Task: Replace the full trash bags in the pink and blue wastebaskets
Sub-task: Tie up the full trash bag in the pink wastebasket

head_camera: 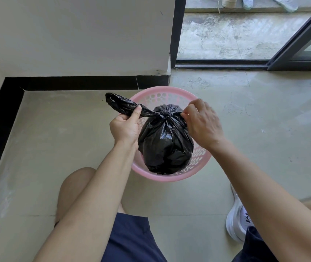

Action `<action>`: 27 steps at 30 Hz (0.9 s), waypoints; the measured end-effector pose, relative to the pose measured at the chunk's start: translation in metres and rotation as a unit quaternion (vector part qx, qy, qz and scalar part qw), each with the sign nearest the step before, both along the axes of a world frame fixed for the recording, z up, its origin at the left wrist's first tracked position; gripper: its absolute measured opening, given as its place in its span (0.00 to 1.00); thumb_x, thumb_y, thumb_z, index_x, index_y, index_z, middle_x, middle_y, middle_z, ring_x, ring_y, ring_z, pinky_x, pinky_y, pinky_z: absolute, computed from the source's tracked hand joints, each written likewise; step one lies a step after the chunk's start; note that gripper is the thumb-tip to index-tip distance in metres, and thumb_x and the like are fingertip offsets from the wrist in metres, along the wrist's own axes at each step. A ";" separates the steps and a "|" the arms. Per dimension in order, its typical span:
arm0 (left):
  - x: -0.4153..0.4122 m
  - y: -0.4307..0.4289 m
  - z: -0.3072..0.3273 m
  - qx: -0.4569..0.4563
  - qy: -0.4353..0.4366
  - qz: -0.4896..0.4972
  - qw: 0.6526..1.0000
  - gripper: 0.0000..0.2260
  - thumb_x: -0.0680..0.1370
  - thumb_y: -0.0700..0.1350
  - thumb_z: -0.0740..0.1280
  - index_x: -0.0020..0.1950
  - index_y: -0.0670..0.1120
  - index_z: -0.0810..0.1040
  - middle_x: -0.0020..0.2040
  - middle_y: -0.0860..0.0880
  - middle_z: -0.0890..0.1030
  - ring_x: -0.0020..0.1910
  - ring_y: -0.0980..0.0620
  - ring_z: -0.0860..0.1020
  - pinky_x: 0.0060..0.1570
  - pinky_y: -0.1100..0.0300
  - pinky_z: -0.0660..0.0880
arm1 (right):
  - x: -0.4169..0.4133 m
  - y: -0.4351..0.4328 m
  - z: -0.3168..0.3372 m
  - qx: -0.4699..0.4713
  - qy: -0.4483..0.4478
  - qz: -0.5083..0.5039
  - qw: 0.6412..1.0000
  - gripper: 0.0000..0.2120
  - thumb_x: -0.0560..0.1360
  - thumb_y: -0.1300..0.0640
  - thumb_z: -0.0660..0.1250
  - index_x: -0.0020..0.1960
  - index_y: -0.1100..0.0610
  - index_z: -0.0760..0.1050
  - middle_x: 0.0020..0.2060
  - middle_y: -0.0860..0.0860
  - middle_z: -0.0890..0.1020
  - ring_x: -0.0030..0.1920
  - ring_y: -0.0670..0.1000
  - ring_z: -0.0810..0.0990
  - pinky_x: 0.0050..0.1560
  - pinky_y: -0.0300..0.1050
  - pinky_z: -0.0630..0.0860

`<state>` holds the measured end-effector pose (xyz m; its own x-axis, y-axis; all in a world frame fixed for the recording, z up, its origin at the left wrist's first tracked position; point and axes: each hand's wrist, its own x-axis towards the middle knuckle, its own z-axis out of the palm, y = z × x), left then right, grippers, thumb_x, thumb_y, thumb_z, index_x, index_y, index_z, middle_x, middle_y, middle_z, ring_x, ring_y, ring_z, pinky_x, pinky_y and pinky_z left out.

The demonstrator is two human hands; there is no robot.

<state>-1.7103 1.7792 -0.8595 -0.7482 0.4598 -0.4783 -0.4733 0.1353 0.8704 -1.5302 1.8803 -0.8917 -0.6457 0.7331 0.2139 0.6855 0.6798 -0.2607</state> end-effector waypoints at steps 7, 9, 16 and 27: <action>-0.033 -0.010 0.016 -0.101 0.225 -0.069 0.967 0.43 0.66 0.58 0.79 0.74 0.47 0.63 0.64 0.51 0.73 0.53 0.64 0.78 0.59 0.55 0.76 | -0.011 -0.002 0.007 -0.085 0.093 0.000 0.992 0.13 0.84 0.49 0.58 0.54 0.58 0.73 0.54 0.54 0.77 0.45 0.54 0.77 0.43 0.50 0.72; -0.033 -0.014 0.017 -0.111 0.363 -0.045 0.924 0.44 0.69 0.59 0.76 0.77 0.46 0.59 0.70 0.46 0.67 0.65 0.55 0.72 0.66 0.53 0.70 | -0.014 -0.007 0.004 -0.097 0.093 0.015 0.991 0.13 0.84 0.49 0.59 0.54 0.58 0.74 0.55 0.54 0.78 0.48 0.56 0.79 0.48 0.54 0.75; -0.003 -0.016 -0.014 -0.123 0.487 -0.310 0.807 0.35 0.74 0.55 0.72 0.76 0.47 0.64 0.74 0.45 0.64 0.74 0.47 0.59 0.74 0.49 0.59 | -0.017 -0.008 -0.005 -0.122 0.102 0.006 0.987 0.13 0.84 0.48 0.57 0.55 0.58 0.72 0.53 0.53 0.78 0.43 0.58 0.79 0.43 0.56 0.76; -0.003 0.004 -0.041 -0.200 0.452 -0.214 0.842 0.19 0.73 0.37 0.67 0.63 0.49 0.78 0.54 0.52 0.83 0.52 0.51 0.81 0.54 0.61 0.74 | -0.041 0.027 -0.018 -0.077 0.077 0.059 0.992 0.14 0.85 0.47 0.52 0.55 0.56 0.70 0.46 0.52 0.79 0.35 0.58 0.77 0.32 0.49 0.68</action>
<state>-1.7131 1.7834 -0.9002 -0.6959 0.7179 0.0177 0.5260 0.4927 0.6932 -1.5713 1.9076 -0.9095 -0.6974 0.6859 0.2076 0.5477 0.6970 -0.4628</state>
